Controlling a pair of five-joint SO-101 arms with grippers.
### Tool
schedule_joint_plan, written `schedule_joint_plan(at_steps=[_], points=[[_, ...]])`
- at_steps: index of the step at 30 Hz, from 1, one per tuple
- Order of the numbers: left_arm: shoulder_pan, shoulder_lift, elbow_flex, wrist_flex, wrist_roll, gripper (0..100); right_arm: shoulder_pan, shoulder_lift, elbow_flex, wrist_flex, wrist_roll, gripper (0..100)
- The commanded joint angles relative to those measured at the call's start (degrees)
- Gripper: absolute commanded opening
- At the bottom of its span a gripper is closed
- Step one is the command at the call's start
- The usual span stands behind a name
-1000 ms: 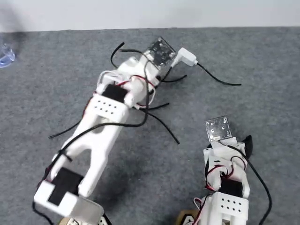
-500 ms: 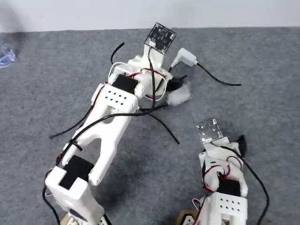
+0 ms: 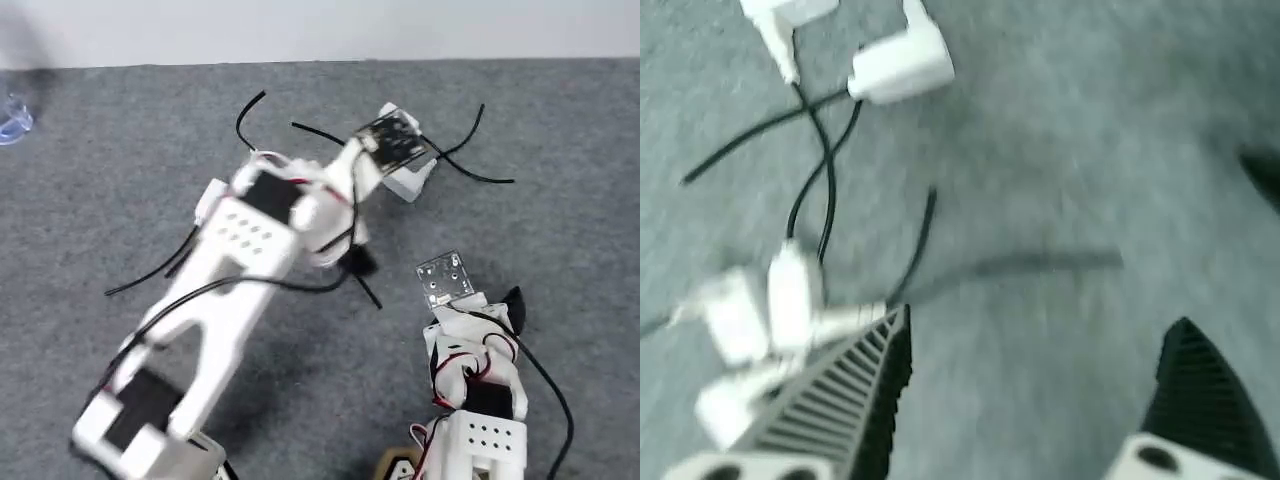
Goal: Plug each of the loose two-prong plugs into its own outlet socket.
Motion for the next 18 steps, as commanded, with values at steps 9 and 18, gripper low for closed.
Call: schedule_joint_plan(at_steps=[9, 18], points=[[-35.6, -29.4, 11.5, 11.7, 5.6, 37, -1.3, -0.7, -0.2, -1.4, -3.3, 36.1], [-46.4, -30.1, 36.0, 3.3, 5.7, 37, -2.3, -0.7, -0.1, -0.7, -4.0, 36.1]])
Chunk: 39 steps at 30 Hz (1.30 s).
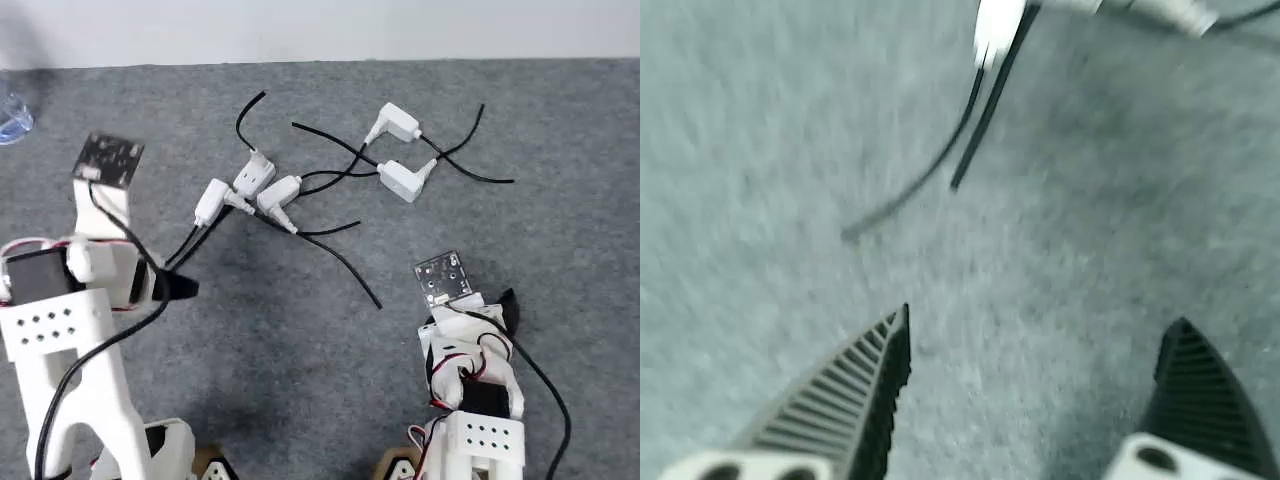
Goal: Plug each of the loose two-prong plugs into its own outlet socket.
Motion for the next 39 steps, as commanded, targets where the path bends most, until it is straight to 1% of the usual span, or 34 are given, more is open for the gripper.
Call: schedule_joint_plan(at_steps=[1, 6, 8, 14, 16, 18, 20, 22, 26, 31, 35, 39], points=[[-1.8, -1.4, 9.1, -7.6, 0.8, 37, -0.3, -0.7, -0.6, -0.7, -0.7, 36.1], [-1.7, -1.4, 25.8, -24.8, 1.0, 37, -0.3, -0.7, -0.6, -0.7, -0.7, 36.1], [-1.8, -1.5, 31.1, -29.7, 1.0, 37, -0.3, -0.7, -0.6, -0.7, -0.7, 36.1], [-1.8, -1.5, 41.2, -38.0, 0.5, 37, -0.4, -0.7, -0.6, -0.7, -0.7, 36.1], [-1.8, -1.5, 43.9, -41.1, 0.3, 34, -0.4, -0.7, -0.6, -0.6, -0.7, 36.1], [-1.8, -1.9, 45.3, -43.3, -1.6, 29, -0.4, -0.7, -0.4, -0.6, -0.7, 36.1], [-1.7, -4.0, 45.8, -42.0, -3.4, 24, -1.3, -0.7, 0.0, -0.7, -0.7, 36.1], [-1.4, -7.1, 47.6, -41.7, -4.2, 20, -3.1, -0.7, 0.3, -0.6, -0.4, 36.1], [-1.5, -16.6, 53.1, -41.2, -5.9, 20, -3.7, -0.7, 0.4, -0.6, -0.4, 36.1], [-1.3, -35.2, 60.8, -37.2, -8.6, 20, -3.7, -0.7, 0.4, -0.6, -0.4, 36.1], [-1.3, -53.2, 66.3, -31.0, -8.4, 20, -4.0, -0.7, 0.4, -0.6, -0.4, 36.1], [-1.3, -71.0, 69.8, -21.6, -8.4, 20, -4.1, -0.7, 0.8, -0.6, -0.4, 36.1]])
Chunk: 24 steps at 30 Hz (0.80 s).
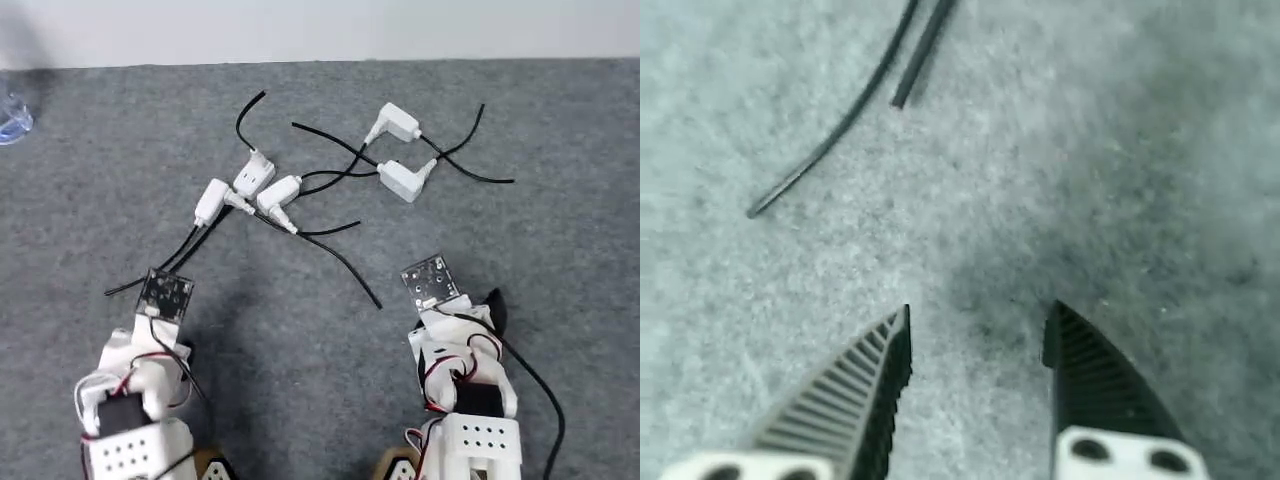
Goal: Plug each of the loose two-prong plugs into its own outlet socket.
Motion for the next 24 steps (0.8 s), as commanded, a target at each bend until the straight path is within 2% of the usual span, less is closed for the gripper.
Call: schedule_joint_plan(at_steps=[1, 6, 13, 16, 20, 24], points=[[0.1, -15.1, 0.9, 7.3, -0.4, 20, -0.4, -0.6, -0.7, -0.6, -0.3, 36.1], [1.8, -10.2, 0.5, 4.4, 0.5, 23, -2.2, -0.6, -0.6, -0.5, -0.4, 36.1], [1.4, -13.5, 2.0, -0.5, 15.4, 25, -11.7, -0.7, -0.9, 2.5, -0.3, 36.2], [1.8, -13.3, 2.0, -0.8, 16.4, 25, -11.6, -1.8, -1.4, 3.2, -0.3, 36.2], [1.8, -13.3, 1.9, -0.6, 15.6, 25, -9.7, -10.4, -3.3, 12.9, -0.8, 36.2], [1.9, -13.3, 1.9, -0.6, 15.6, 25, -9.7, -26.2, -2.4, 23.5, -4.2, 36.2]])
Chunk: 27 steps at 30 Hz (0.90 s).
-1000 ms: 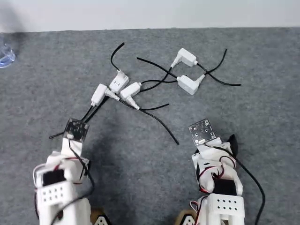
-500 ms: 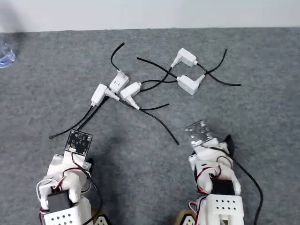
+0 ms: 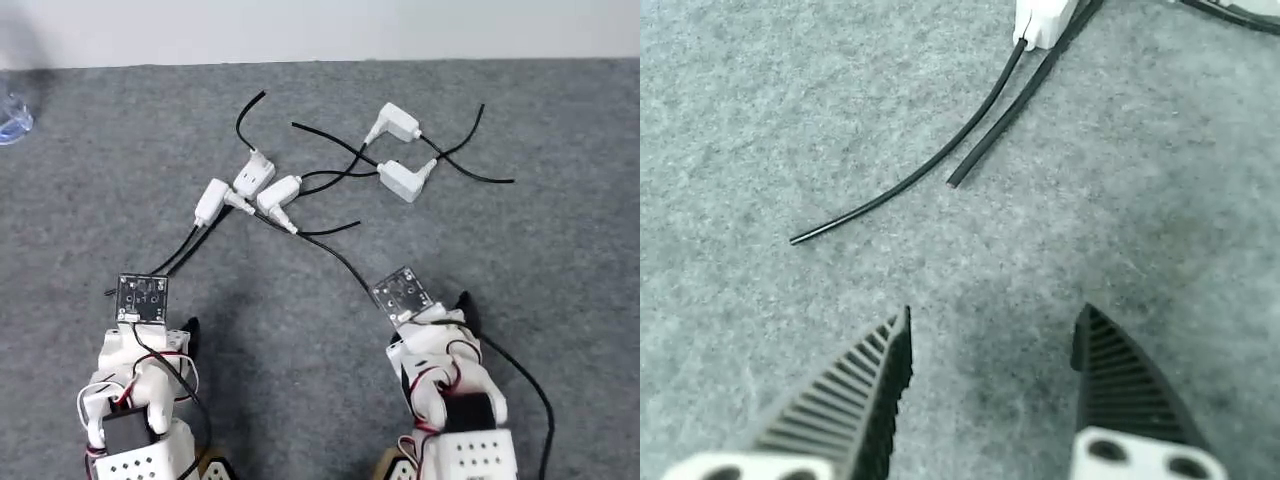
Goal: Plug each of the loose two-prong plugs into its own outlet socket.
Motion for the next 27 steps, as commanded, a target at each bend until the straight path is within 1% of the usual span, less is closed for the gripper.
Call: schedule_joint_plan(at_steps=[1, 3, 5, 9, 13, 16, 18, 20, 24, 27], points=[[0.5, -1.1, -0.7, -1.7, 0.4, 25, 0.3, -11.2, -2.6, 7.9, -1.6, 36.2], [0.5, -1.1, -0.7, -1.6, 0.4, 25, 0.2, -8.3, -2.4, 6.9, -0.8, 36.2], [0.5, -1.1, -0.7, -1.6, 0.4, 25, 0.0, -6.6, -1.5, 3.6, -0.5, 36.2], [1.4, -1.0, -0.7, -1.6, 0.4, 25, -1.0, -8.9, 1.8, 1.2, -0.4, 36.2], [7.3, -0.9, -0.7, -1.5, 0.5, 25, -1.2, -9.5, 1.8, 4.8, -0.4, 36.2], [12.4, -0.8, -0.7, -0.9, 0.6, 25, -1.2, -9.4, 1.8, 10.6, -0.4, 36.2], [12.9, -0.9, -0.7, 1.4, 0.5, 25, -0.7, -9.5, 1.8, 14.4, -0.4, 36.2], [12.8, -1.0, -0.7, 2.7, 0.4, 25, -0.7, -9.5, 1.8, 15.1, -0.4, 36.2], [12.8, -1.0, -0.7, 2.8, 0.4, 25, -0.7, -9.4, 1.8, 17.1, -0.4, 36.2], [12.9, -1.0, -0.7, 6.1, 0.5, 25, -0.7, -9.4, 1.8, 17.0, -0.5, 36.2]])
